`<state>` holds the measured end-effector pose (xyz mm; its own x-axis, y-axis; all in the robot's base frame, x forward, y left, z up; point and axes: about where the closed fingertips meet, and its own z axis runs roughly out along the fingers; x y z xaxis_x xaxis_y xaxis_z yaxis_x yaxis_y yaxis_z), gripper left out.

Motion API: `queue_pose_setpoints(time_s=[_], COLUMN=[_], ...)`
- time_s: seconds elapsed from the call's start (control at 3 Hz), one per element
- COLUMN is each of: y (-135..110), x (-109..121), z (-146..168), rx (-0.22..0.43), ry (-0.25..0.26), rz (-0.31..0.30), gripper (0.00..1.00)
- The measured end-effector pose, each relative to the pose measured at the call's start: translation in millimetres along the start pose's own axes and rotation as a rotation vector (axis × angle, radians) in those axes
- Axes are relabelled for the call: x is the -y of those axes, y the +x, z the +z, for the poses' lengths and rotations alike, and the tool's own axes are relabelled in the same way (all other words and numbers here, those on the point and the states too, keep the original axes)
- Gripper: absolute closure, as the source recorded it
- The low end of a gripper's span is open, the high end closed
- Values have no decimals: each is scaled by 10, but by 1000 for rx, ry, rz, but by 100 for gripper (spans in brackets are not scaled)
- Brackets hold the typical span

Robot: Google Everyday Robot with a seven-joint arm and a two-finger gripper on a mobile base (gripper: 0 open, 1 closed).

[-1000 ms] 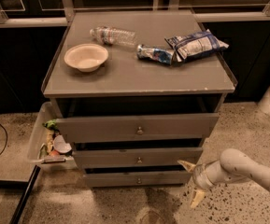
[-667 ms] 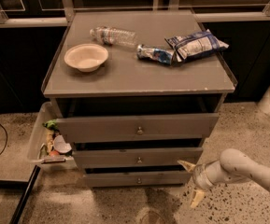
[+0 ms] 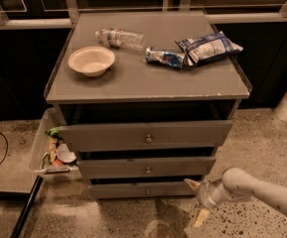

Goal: Open bottom drawer

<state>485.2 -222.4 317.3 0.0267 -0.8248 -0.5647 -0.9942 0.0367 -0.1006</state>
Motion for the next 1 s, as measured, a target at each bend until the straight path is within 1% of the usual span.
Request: queue_pose_setpoints(time_s=[0.33, 0.67, 1.0], y=[172, 253, 242], x=[26, 135, 119], z=[379, 696, 720], rx=[-43, -19, -26], ry=[37, 86, 88], rz=[6, -39, -44], gripper=[0, 0, 0])
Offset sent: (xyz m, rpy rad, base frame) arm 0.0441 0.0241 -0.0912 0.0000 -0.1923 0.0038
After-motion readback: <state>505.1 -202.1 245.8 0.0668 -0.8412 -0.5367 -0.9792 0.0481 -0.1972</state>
